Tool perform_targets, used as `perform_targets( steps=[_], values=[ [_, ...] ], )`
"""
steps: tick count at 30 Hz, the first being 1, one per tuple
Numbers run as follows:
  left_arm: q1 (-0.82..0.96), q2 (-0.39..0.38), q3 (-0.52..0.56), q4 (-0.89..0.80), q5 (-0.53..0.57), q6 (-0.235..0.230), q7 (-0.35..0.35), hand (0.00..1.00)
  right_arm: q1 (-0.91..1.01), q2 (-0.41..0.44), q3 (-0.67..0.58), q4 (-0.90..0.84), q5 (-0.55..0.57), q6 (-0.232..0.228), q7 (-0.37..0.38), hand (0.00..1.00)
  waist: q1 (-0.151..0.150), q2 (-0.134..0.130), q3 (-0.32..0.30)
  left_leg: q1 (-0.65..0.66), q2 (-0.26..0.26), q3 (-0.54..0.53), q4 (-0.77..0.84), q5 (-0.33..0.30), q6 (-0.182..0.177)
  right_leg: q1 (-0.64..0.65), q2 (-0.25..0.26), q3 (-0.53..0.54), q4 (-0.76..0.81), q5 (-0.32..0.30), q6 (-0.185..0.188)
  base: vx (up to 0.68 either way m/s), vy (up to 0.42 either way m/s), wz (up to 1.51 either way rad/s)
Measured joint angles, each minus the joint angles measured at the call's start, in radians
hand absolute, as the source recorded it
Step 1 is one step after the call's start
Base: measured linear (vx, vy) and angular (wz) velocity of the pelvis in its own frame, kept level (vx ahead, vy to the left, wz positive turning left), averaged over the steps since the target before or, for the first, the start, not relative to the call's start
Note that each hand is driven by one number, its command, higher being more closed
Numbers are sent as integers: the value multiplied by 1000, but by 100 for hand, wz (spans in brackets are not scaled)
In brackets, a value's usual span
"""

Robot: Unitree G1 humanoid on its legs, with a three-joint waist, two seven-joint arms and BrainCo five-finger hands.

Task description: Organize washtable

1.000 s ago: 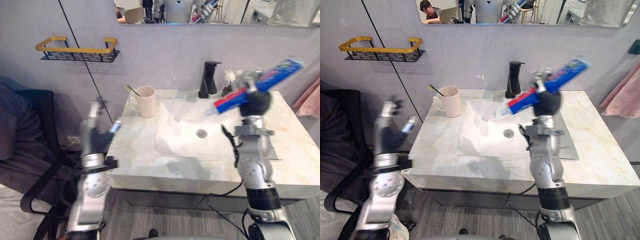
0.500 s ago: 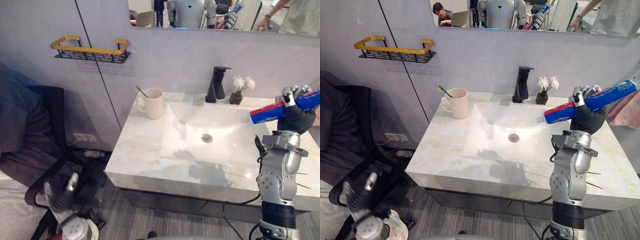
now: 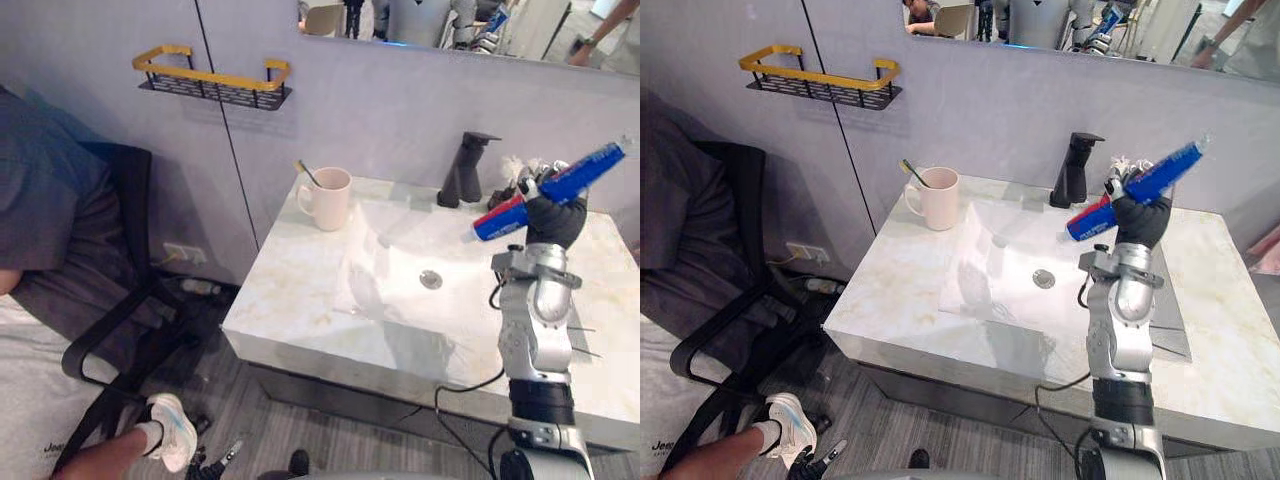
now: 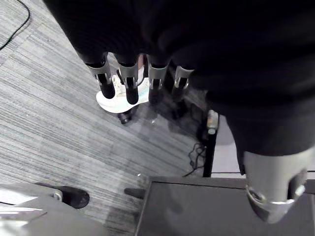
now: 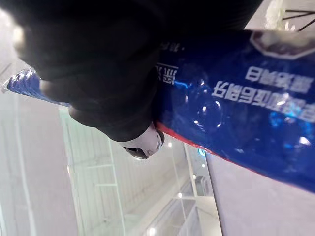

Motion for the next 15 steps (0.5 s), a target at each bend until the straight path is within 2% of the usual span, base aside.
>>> perform_targets(
  steps=[2, 6, 9, 15],
  values=[
    [-11, 6, -11, 1, 7, -1, -4, 0, -112, -47, 29, 50, -3, 0, -10, 100, 8, 2, 18, -4, 1, -12, 3, 6, 1, 1, 2, -15, 0, 0, 0, 1, -28, 19],
    [-33, 15, -34, 3, 9, -11, -5, 0, -313, -125, 91, 161, -37, -2, -28, 100, 50, 3, 38, -16, 2, -30, 4, 13, -3, -3, 6, -23, -3, -1, -1, -1, -24, 15],
    [-36, 22, -43, 3, 8, -19, -5, 0, -421, -130, 137, 224, -64, -4, -40, 100, 61, 2, 53, -41, 1, -39, 4, 18, -3, -20, 6, -42, -3, -2, -2, -19, -14, 12],
    [-66, 32, -59, 10, 6, -23, -3, 0, -514, -131, 183, 338, -92, 1, -66, 100, 93, -1, 96, -62, -1, -64, 4, 27, -5, -31, 7, -70, -2, -2, -3, -22, -5, 14]
  ],
)
